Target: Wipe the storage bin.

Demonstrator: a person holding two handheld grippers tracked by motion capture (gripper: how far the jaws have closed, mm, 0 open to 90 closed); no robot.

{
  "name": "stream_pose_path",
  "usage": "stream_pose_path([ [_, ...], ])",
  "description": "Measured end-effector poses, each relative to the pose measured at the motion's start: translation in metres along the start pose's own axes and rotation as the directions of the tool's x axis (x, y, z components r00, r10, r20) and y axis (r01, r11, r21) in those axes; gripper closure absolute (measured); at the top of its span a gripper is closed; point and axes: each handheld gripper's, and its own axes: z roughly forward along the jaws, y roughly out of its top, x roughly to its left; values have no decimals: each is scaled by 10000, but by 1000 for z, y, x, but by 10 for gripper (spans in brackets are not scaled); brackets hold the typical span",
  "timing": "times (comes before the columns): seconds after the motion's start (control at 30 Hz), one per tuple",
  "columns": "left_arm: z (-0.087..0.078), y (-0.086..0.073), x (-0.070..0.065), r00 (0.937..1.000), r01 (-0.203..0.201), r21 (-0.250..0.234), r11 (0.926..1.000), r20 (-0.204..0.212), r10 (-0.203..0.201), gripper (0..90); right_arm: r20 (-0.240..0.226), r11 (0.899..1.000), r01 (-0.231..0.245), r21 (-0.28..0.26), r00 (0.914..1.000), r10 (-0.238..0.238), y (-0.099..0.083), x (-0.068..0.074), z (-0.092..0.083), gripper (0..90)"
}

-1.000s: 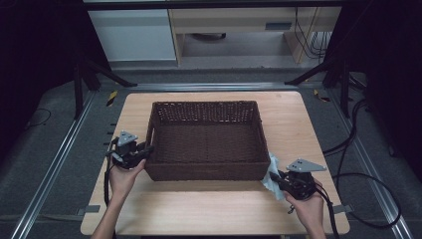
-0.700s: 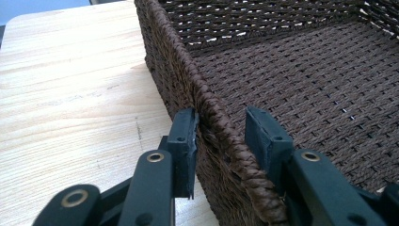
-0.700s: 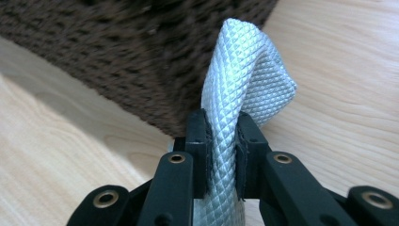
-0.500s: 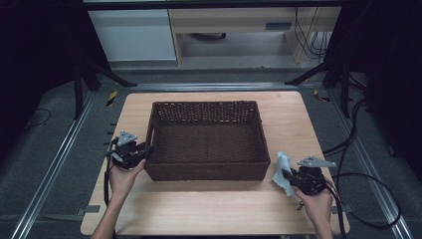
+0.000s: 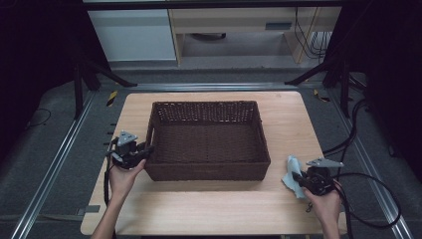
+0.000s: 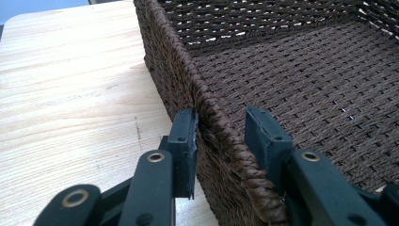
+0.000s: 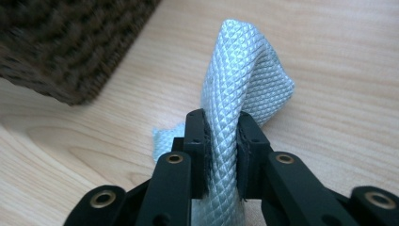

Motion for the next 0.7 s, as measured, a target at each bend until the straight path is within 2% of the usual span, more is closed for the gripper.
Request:
stream_pose_path([
  [0.1,0,0,0,10000,-2,0,10000,12,2,636,45,9998,24,222,10000,-25,-1,0,4,736],
  [0.23,0,0,0,10000,2,2,10000,29,-2,636,291,9999,98,-96,9995,-95,0,-1,2,643],
  [0.37,0,0,0,10000,-10,5,10000,35,10,638,490,9974,178,-704,9987,-144,3,0,-4,583],
  [0.5,0,0,0,10000,-5,-4,10000,62,5,638,484,9916,221,-1275,9987,-161,10,2,-12,565],
  [0.7,0,0,1,9999,5,6,10000,101,-5,643,370,9764,371,-2126,9989,-299,26,9,-27,569],
])
